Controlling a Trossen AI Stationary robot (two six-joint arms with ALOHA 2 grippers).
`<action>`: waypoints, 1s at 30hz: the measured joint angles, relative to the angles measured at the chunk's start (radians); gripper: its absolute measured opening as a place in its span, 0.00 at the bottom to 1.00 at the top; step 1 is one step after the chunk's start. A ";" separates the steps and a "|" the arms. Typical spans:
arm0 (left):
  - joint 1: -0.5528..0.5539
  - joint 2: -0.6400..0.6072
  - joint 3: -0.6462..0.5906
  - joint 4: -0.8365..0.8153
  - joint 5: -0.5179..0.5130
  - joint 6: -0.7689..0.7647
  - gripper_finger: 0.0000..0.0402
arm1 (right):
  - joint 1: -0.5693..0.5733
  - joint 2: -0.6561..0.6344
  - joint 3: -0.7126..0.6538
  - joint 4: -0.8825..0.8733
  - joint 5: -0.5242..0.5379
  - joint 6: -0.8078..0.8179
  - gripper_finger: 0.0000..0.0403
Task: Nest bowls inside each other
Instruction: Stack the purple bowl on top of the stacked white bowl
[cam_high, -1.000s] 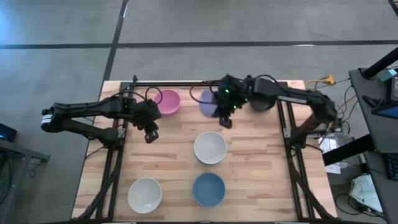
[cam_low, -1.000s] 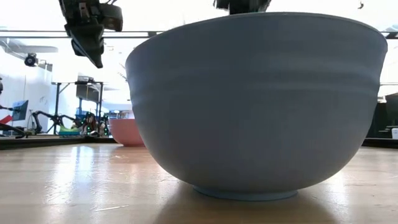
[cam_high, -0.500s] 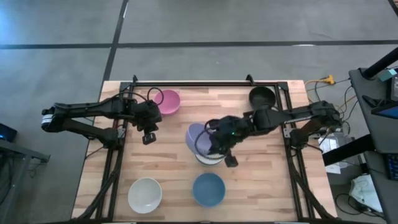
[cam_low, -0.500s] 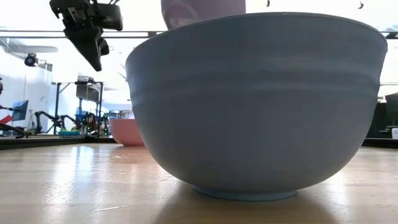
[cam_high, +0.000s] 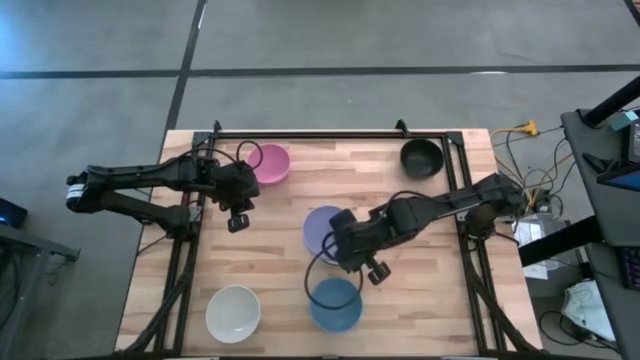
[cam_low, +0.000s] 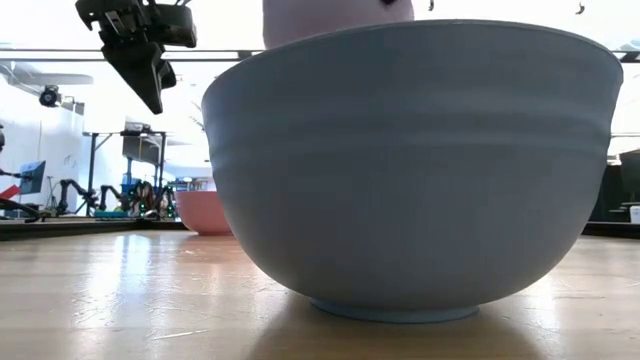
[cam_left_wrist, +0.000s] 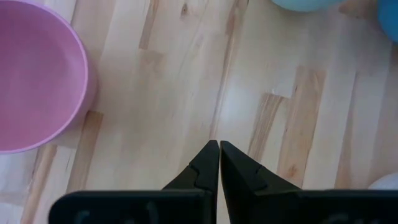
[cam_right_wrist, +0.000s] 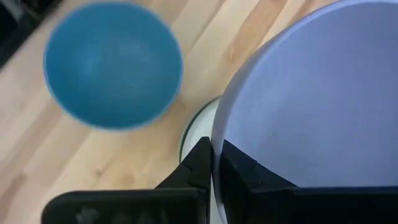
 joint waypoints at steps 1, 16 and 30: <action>0.000 0.000 0.000 0.000 0.000 0.000 0.00 | -0.003 0.018 0.020 -0.030 0.002 -0.007 0.03; 0.000 -0.001 0.000 0.000 0.000 -0.005 0.00 | -0.013 0.151 0.042 -0.176 0.007 0.062 0.03; 0.000 0.000 0.000 0.000 0.000 -0.001 0.00 | -0.023 0.144 0.005 -0.064 -0.041 0.201 0.05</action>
